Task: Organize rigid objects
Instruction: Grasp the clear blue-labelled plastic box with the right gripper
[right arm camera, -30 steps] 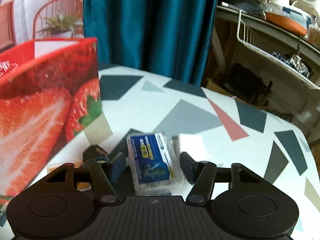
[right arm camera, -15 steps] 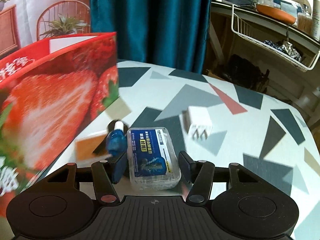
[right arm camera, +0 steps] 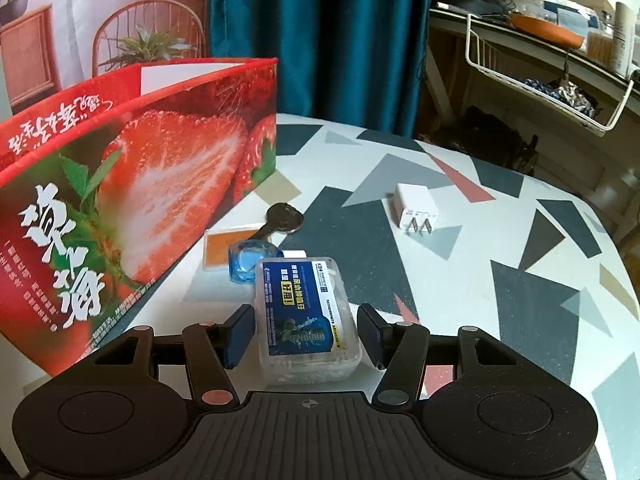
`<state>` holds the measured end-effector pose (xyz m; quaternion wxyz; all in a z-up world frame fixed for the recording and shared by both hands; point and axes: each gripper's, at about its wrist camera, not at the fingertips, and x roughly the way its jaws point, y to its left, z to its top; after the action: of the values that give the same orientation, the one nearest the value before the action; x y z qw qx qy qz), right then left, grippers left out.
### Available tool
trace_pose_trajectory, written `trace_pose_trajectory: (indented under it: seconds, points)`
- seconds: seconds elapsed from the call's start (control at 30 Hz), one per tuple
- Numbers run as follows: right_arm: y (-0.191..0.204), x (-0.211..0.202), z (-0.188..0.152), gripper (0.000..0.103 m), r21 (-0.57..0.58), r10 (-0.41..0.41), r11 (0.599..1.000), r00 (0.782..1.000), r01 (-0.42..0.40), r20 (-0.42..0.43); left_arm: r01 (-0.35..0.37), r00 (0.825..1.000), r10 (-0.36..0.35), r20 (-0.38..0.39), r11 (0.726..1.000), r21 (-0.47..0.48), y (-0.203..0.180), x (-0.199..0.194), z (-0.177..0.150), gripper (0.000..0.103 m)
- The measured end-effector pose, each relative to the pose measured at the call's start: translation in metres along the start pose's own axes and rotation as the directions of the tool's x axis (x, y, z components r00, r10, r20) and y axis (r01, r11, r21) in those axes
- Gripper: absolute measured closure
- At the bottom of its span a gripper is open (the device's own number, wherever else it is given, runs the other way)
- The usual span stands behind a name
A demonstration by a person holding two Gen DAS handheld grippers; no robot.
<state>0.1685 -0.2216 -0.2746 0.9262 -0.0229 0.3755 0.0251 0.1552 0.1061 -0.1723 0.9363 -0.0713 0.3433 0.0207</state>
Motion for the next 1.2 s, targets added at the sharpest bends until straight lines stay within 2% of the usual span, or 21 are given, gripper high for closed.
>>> trace_pose_trajectory:
  seconds: [0.4, 0.9, 1.2]
  points:
    - [-0.003, 0.028, 0.004, 0.049, 0.059, 0.005, 0.998, 1.0, -0.005, -0.003, -0.001, 1.0, 0.001, -0.001, 1.0, 0.002, 0.0, 0.0, -0.001, 0.089]
    - [-0.002, 0.028, -0.005, 0.049, 0.05, -0.01, 0.999, 1.0, 0.008, 0.028, -0.003, 1.0, 0.003, -0.001, 1.0, 0.004, 0.0, 0.001, -0.002, 0.09]
    - [-0.004, 0.027, -0.001, 0.051, 0.053, 0.006, 0.999, 1.0, -0.005, -0.005, 0.006, 1.0, -0.006, 0.002, 1.0, -0.001, 0.001, 0.001, -0.001, 0.09]
